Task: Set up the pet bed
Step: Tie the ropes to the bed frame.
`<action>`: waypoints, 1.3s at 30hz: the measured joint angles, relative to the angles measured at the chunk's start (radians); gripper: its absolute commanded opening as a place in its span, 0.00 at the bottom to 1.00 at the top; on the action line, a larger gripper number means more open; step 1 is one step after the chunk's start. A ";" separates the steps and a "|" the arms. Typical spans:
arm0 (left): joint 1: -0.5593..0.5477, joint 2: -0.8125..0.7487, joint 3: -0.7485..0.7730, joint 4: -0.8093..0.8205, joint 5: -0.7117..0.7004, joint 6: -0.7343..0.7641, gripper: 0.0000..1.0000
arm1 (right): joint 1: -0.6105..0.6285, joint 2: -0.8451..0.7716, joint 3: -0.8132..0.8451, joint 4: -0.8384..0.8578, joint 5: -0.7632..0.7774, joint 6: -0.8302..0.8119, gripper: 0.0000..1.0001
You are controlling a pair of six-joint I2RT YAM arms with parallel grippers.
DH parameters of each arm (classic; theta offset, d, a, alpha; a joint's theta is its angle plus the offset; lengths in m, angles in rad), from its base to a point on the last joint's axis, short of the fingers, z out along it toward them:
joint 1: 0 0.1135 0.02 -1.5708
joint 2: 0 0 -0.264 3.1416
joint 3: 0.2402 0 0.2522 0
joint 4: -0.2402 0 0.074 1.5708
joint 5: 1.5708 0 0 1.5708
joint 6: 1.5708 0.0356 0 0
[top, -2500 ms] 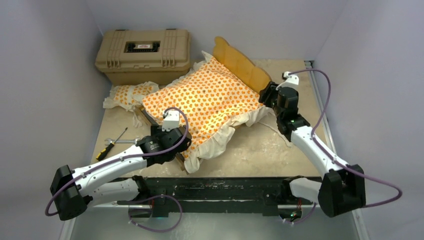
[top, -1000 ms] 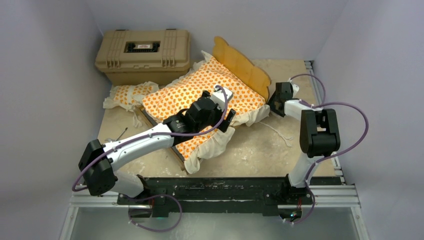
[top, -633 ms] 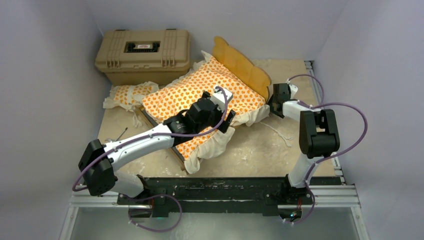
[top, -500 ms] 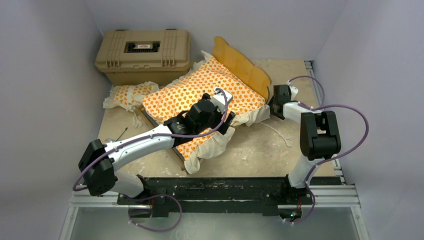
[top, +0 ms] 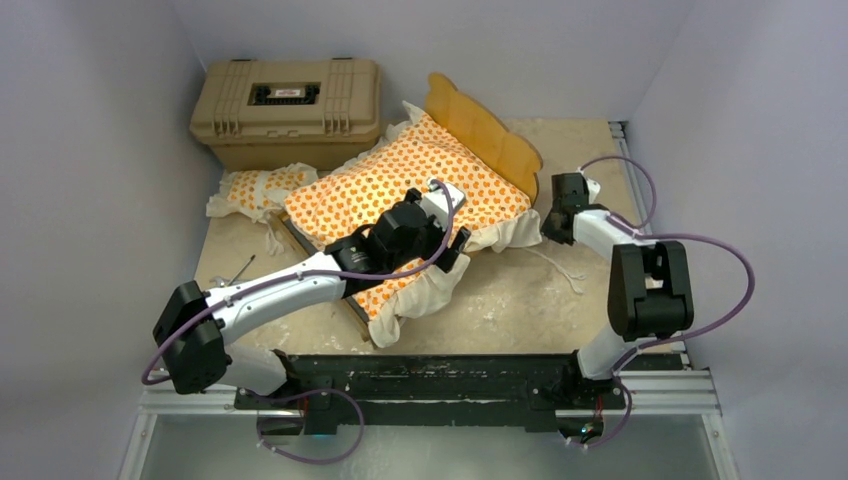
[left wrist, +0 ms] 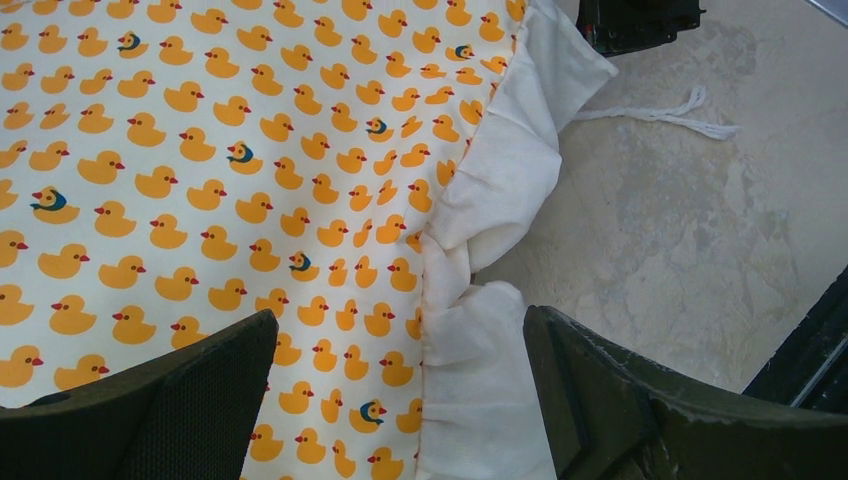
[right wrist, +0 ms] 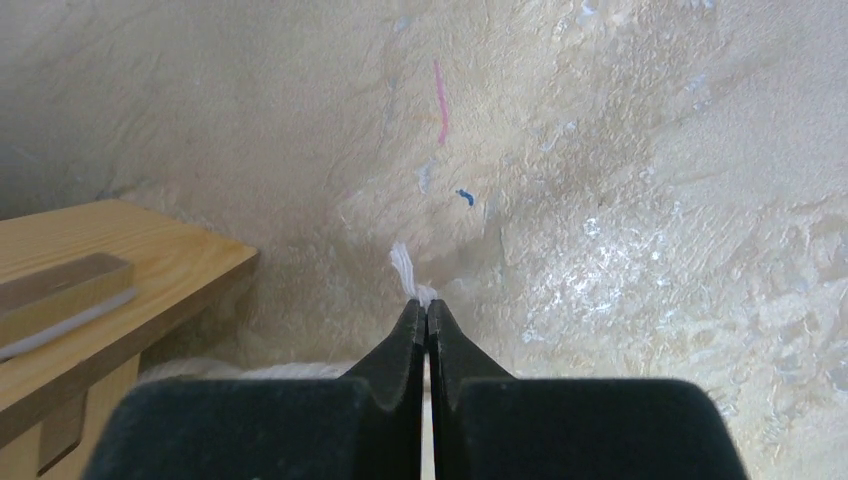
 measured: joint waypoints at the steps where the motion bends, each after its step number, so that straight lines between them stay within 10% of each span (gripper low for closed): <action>1: 0.000 0.000 -0.001 0.005 0.008 0.004 0.93 | 0.000 -0.008 0.000 -0.003 -0.002 -0.001 0.00; 26: -0.195 0.666 0.166 0.568 0.196 0.537 0.80 | -0.068 -0.238 0.025 0.083 -0.003 0.032 0.00; 39: -0.191 0.978 0.475 0.679 0.208 0.570 0.79 | -0.068 -0.243 -0.011 0.087 -0.064 0.033 0.00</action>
